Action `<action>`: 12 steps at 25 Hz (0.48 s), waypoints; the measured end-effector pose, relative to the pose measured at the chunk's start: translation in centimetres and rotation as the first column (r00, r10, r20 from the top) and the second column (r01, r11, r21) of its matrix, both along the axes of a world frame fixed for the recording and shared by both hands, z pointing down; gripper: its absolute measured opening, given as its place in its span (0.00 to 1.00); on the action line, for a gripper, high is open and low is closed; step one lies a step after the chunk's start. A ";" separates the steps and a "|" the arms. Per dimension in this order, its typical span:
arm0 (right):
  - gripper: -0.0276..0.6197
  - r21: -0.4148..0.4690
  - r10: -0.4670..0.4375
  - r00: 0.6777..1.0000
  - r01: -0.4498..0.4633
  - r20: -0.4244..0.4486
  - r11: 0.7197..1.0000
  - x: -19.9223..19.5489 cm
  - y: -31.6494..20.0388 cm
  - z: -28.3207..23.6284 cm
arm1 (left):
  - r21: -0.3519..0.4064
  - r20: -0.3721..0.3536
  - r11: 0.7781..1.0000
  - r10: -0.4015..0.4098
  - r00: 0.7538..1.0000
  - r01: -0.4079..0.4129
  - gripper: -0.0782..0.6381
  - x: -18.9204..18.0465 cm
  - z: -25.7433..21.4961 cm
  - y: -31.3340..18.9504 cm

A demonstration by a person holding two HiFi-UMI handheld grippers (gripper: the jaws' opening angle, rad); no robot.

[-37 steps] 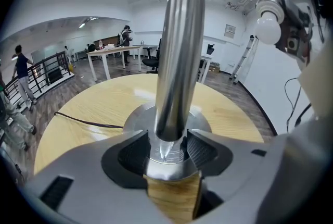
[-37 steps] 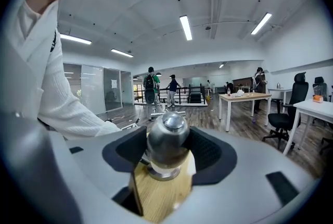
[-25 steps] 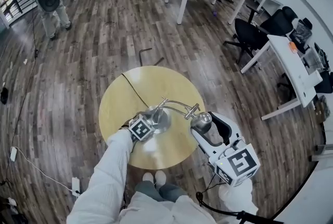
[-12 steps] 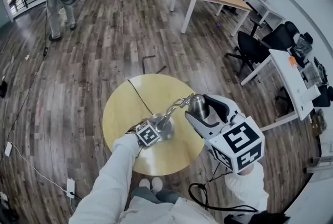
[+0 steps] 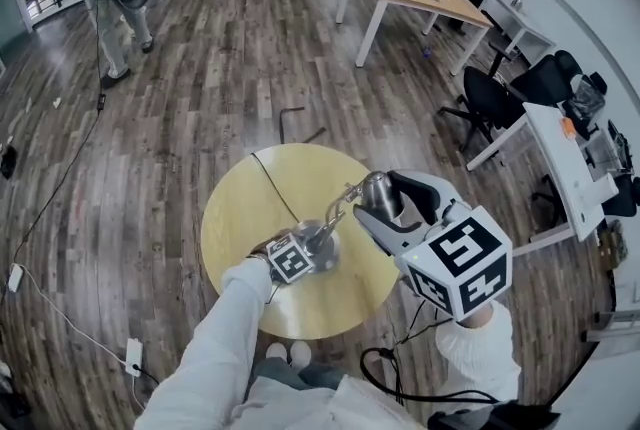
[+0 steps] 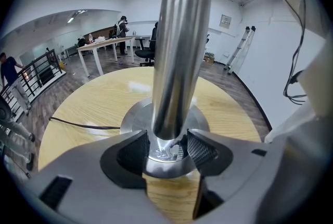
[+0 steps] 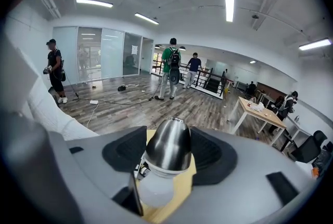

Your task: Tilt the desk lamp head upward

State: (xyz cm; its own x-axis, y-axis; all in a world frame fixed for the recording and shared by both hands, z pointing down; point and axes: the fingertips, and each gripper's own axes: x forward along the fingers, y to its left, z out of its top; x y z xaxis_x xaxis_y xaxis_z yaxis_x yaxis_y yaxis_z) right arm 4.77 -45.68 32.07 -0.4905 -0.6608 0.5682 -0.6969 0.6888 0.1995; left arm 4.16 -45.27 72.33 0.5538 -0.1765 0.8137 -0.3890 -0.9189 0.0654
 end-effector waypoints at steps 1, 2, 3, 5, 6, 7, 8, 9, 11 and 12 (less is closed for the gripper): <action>0.46 0.015 -0.006 1.000 0.006 0.015 1.000 0.0 0.0 -0.1 | -0.002 0.003 1.000 0.000 1.000 0.000 0.43 0.0 0.0 0.0; 0.46 0.030 -0.010 0.999 0.009 0.033 1.000 0.1 0.1 -0.1 | -0.003 0.005 1.000 0.001 1.000 -0.001 0.43 0.0 0.1 0.0; 0.46 0.044 -0.010 0.999 0.008 0.052 0.999 0.2 0.1 -0.2 | -0.004 0.007 1.000 0.000 1.000 0.000 0.43 0.1 0.1 0.0; 0.46 0.070 -0.004 0.996 -0.003 0.094 0.998 0.5 0.2 -0.6 | -0.003 0.006 1.000 -0.006 1.000 0.006 0.43 0.2 0.1 -0.1; 0.46 0.085 0.002 0.993 -0.012 0.115 0.996 0.6 0.3 -1.0 | -0.002 0.004 1.000 -0.011 1.000 0.011 0.43 0.1 0.1 -0.2; 0.46 0.104 0.009 0.991 -0.024 0.137 0.994 0.9 0.4 -1.4 | -0.001 0.000 1.000 -0.018 1.000 0.018 0.43 0.1 0.0 -0.3; 0.46 0.125 0.020 0.986 -0.041 0.163 0.991 1.4 0.6 -2.0 | -0.004 -0.007 1.000 -0.027 1.000 0.027 0.43 -0.1 0.0 -0.3; 0.46 0.147 0.037 0.980 -0.067 0.197 0.987 2.2 0.8 -2.7 | -0.013 -0.020 0.999 -0.039 0.999 0.039 0.43 -0.2 -0.1 -0.2; 0.46 0.186 0.093 0.951 -0.153 0.293 0.971 4.6 1.2 -4.1 | -0.056 -0.067 0.995 -0.080 0.995 0.077 0.43 -0.6 -0.5 0.6; 0.46 0.204 0.133 0.929 -0.213 0.347 0.956 6.3 1.3 -4.7 | -0.082 -0.107 0.992 -0.108 0.988 0.100 0.43 -0.7 -1.3 1.1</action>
State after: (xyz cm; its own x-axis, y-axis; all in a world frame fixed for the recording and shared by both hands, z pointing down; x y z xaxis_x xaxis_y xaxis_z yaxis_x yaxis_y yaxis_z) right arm 11.06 -44.42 27.39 -0.4875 -0.8460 0.2157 -0.8545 0.5131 0.0814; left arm 3.47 -44.14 71.06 0.6237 -0.1775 0.7613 -0.4687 -0.8643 0.1824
